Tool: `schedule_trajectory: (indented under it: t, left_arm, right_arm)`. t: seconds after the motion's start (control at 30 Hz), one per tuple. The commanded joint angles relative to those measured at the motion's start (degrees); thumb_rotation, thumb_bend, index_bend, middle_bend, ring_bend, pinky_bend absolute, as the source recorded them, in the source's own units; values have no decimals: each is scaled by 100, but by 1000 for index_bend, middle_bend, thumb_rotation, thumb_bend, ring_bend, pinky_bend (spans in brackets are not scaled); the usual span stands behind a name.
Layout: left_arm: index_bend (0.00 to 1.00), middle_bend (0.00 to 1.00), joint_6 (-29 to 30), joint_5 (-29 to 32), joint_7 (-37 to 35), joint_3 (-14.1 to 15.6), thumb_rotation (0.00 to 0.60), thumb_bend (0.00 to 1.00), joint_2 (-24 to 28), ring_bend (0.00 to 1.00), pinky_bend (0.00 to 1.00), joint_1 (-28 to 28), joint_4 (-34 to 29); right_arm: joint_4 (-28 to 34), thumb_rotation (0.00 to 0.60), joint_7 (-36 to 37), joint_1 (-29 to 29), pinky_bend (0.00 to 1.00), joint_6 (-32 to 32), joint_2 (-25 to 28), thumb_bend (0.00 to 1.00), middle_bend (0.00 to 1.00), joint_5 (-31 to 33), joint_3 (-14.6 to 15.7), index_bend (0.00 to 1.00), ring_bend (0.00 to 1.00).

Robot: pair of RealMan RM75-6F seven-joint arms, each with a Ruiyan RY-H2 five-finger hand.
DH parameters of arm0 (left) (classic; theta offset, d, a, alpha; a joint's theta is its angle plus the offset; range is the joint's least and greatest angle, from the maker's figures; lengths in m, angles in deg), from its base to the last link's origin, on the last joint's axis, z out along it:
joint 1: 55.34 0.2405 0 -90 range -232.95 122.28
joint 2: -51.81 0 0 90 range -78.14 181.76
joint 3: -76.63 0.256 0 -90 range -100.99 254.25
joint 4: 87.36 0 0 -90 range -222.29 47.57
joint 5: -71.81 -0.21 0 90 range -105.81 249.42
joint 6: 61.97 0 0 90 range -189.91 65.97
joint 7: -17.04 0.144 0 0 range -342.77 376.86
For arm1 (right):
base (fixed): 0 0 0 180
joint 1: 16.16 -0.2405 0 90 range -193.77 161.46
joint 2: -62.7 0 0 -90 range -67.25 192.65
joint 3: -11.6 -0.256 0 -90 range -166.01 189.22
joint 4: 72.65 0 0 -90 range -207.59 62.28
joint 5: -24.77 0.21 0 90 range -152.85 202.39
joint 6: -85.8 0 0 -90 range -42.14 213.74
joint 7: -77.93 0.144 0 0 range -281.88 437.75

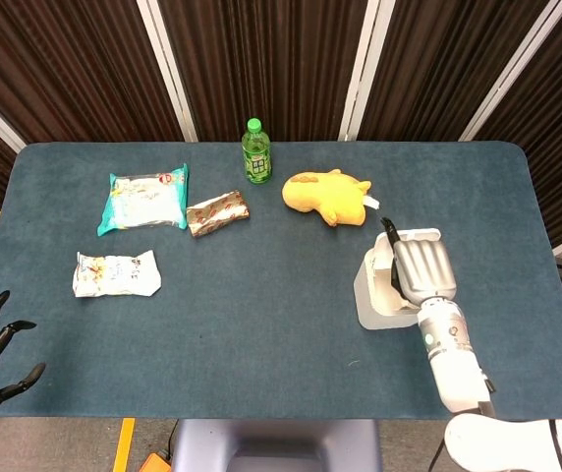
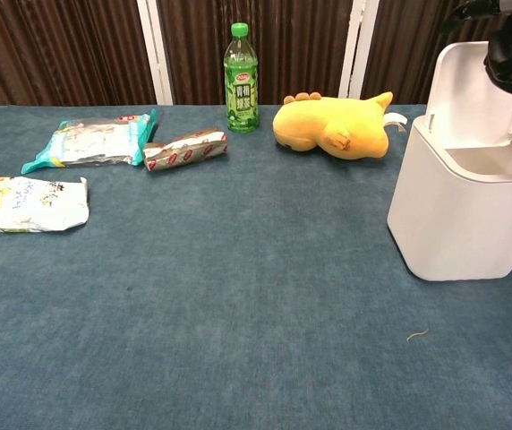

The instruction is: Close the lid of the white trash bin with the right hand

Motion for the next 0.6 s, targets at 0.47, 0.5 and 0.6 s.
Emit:
schedule_trajectory:
  t: [0.47, 0.5, 0.6]
  left_arm:
    - [354, 0, -16, 34, 21, -12, 600, 197, 18, 0, 249, 9, -20]
    - [355, 0, -15, 26, 27, -8, 600, 197, 17, 0, 249, 11, -20]
    - [355, 0, -19, 23, 52, -7, 600, 197, 21, 0, 249, 11, -29]
  right_arm:
    - [35, 600, 322, -29, 745, 29, 256, 1000, 833, 143, 346, 32, 745]
    - [73, 600, 333, -11, 745, 24, 283, 1000, 833, 98, 390, 33, 745]
    - [237, 600, 388, 103, 745, 18, 390, 1000, 833, -184, 603, 39, 745]
